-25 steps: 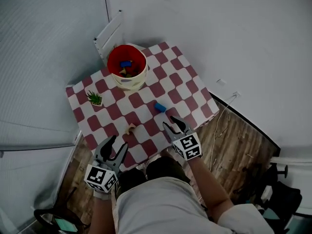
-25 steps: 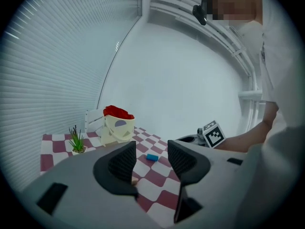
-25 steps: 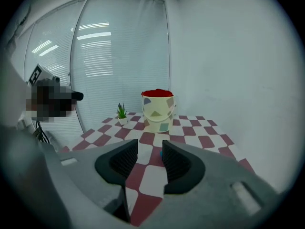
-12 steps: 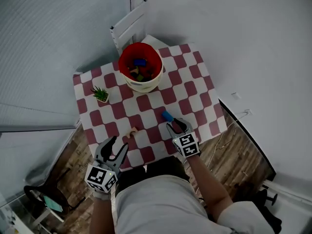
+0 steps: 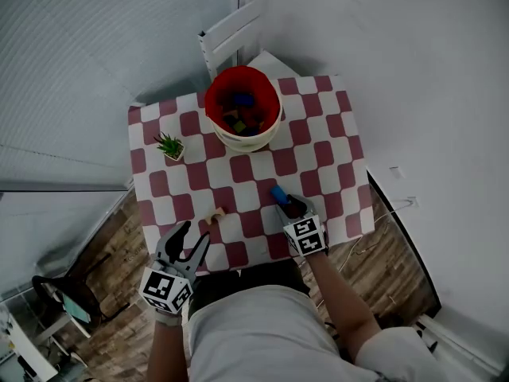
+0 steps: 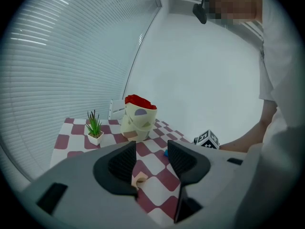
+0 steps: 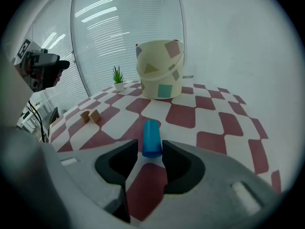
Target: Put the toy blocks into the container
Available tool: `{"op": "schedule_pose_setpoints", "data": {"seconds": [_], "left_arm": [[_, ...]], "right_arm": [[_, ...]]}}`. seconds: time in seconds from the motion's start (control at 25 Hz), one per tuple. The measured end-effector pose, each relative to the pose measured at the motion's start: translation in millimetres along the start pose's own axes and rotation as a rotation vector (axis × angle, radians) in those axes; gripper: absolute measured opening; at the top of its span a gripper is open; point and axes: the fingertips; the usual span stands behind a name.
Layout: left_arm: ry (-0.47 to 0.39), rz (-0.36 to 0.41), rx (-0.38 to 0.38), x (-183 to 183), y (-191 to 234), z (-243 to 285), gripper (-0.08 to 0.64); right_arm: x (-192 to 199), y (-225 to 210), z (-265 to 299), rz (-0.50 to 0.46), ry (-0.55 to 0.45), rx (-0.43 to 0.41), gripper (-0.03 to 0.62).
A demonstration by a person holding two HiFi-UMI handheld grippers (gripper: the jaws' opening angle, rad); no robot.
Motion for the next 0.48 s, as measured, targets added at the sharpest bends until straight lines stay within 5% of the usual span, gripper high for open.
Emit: {"op": "schedule_pose_setpoints", "data": {"seconds": [0.48], "left_arm": [[-0.019,-0.032,-0.063,-0.5,-7.2,8.2,0.189]], "right_arm": [[-9.0,-7.6,3.2,-0.058,-0.003,-0.052,0.132]]}}
Point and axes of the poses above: the fingertips, and each gripper's own axes: z forward along the fingers, y to its left, x out of its underside, and after that the axes turned 7 degrees about -x, right-handed
